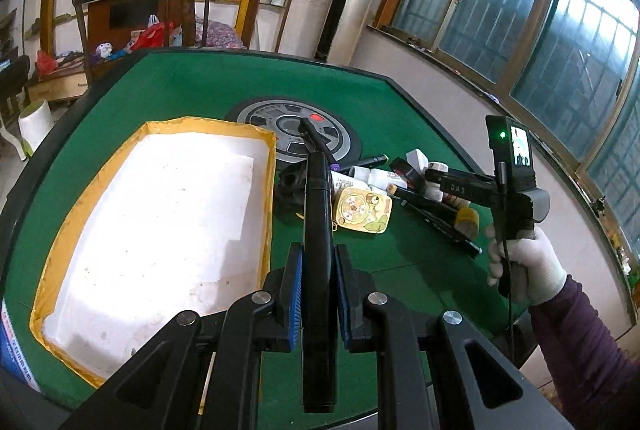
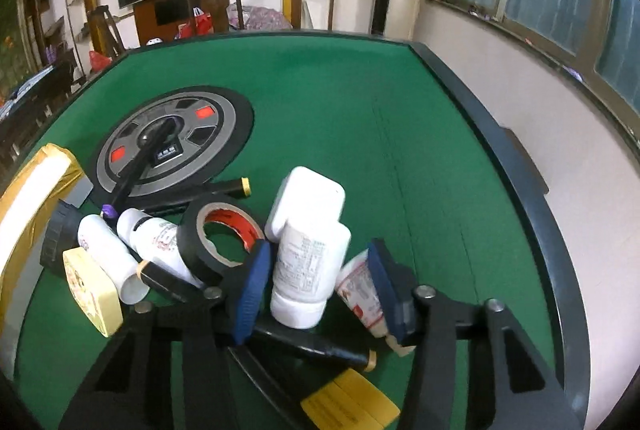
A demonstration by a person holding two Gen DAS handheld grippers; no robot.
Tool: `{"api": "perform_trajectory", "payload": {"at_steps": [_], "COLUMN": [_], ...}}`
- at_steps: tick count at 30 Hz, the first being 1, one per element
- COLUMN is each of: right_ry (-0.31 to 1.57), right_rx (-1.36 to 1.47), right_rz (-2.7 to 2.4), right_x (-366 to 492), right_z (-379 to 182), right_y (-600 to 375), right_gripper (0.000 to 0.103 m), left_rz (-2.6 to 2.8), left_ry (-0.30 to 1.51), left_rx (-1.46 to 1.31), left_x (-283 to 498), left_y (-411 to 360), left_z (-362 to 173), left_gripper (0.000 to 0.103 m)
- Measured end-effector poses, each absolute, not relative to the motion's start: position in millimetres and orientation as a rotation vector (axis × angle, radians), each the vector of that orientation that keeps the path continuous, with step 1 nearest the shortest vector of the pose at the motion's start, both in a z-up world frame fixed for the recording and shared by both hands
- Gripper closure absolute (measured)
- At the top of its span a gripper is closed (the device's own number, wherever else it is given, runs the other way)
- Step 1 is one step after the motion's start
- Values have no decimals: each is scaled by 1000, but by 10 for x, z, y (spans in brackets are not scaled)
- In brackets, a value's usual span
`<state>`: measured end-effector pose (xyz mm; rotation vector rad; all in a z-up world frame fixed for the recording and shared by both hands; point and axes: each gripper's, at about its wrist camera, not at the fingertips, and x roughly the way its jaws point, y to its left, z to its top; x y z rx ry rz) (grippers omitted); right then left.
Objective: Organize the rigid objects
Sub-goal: 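Carry the marker into the white tray with the left tool while the right tool places the white bottle there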
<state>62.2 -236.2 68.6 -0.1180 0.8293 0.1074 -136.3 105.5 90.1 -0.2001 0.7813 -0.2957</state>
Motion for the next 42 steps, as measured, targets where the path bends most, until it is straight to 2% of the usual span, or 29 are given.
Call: {"api": "perform_trajectory", "payload": {"at_steps": [8, 12, 16, 21, 31, 42], "right_ry": [842, 802, 745, 786, 991, 1103], "right_rx": [46, 104, 117, 150, 157, 79], "right_rz": [183, 219, 319, 523, 679, 567], "right_x": [500, 345, 134, -1, 356, 798], "right_z": [778, 993, 1332, 1525, 1248, 905], "right_y": [-2548, -2570, -2365, -1867, -618, -246], "right_gripper": [68, 68, 68, 68, 68, 68], "left_rz": [-290, -283, -262, -230, -242, -287], "left_ry": [771, 756, 766, 793, 924, 978], "left_rx": [-244, -258, -278, -277, -367, -474], "left_x": [-1375, -1372, -1258, -989, -278, 17], "left_y": [1228, 1334, 1487, 1629, 1743, 1819], "left_z": [902, 947, 963, 889, 492, 244], "left_gripper": [89, 89, 89, 89, 89, 88]}}
